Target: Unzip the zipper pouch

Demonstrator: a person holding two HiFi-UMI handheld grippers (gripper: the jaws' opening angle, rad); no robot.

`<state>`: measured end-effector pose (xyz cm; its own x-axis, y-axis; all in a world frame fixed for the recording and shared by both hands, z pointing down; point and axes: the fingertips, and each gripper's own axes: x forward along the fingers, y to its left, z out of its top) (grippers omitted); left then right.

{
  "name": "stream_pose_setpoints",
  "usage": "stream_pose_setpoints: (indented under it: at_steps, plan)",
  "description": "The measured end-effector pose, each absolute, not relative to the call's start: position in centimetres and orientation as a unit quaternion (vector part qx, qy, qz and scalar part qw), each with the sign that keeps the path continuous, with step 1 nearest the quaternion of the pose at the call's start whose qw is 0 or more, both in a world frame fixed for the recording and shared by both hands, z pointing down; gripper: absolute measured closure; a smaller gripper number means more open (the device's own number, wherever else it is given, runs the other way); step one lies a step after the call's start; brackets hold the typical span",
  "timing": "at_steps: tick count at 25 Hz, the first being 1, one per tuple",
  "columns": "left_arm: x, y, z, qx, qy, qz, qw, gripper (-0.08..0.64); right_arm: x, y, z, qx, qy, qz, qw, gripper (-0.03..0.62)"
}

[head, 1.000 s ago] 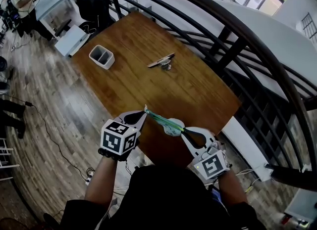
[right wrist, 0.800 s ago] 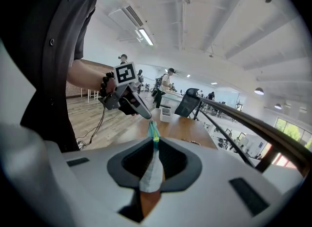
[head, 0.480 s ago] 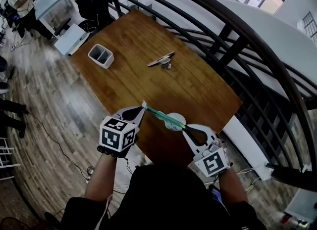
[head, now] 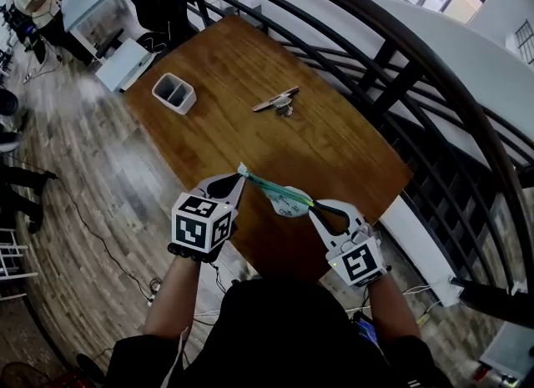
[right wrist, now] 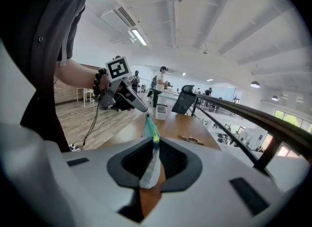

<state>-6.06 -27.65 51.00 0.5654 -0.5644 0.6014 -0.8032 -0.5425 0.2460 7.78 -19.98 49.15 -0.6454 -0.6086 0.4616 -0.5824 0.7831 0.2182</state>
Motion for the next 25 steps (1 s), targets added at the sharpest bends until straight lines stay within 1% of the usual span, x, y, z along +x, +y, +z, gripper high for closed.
stream_pose_setpoints:
  at_steps: [3,4,6,7,8,10,15,20,25]
  plan:
    - [-6.5,-27.5,51.1,0.844,-0.41,0.236,0.252,0.543,8.2,-21.2,49.8,0.347,-0.899,-0.021,0.266,0.548]
    - [-6.6,-27.5,51.2,0.843,-0.412,0.238,0.25,0.541,8.4,-21.7,50.1,0.356,-0.895,-0.02,0.269,0.537]
    - [-7.0,-27.6,51.3,0.84,-0.42,0.241,0.247,0.532,9.1,-22.5,50.5,0.375,-0.886,-0.014,0.271,0.475]
    - [-7.2,-27.5,51.3,0.838,-0.424,0.241,0.246,0.521,9.5,-22.7,50.5,0.384,-0.883,-0.007,0.27,0.454]
    - [-7.4,-27.5,51.2,0.836,-0.427,0.239,0.248,0.507,9.8,-22.9,50.4,0.391,-0.881,-0.001,0.266,0.448]
    - [-7.8,-27.3,51.3,0.833,-0.431,0.237,0.253,0.485,10.4,-23.2,50.2,0.401,-0.878,0.005,0.26,0.447]
    - [-8.9,-27.0,51.6,0.827,-0.446,0.226,0.255,0.482,11.4,-23.0,50.1,0.406,-0.875,0.003,0.262,0.448]
    - [-9.3,-27.0,50.0,0.837,-0.454,0.192,0.236,0.482,12.1,-22.3,49.1,0.428,-0.87,0.003,0.247,0.476]
    - [-9.4,-27.4,48.4,0.846,-0.461,0.168,0.209,0.497,13.0,-22.4,47.1,0.458,-0.863,0.009,0.212,0.499]
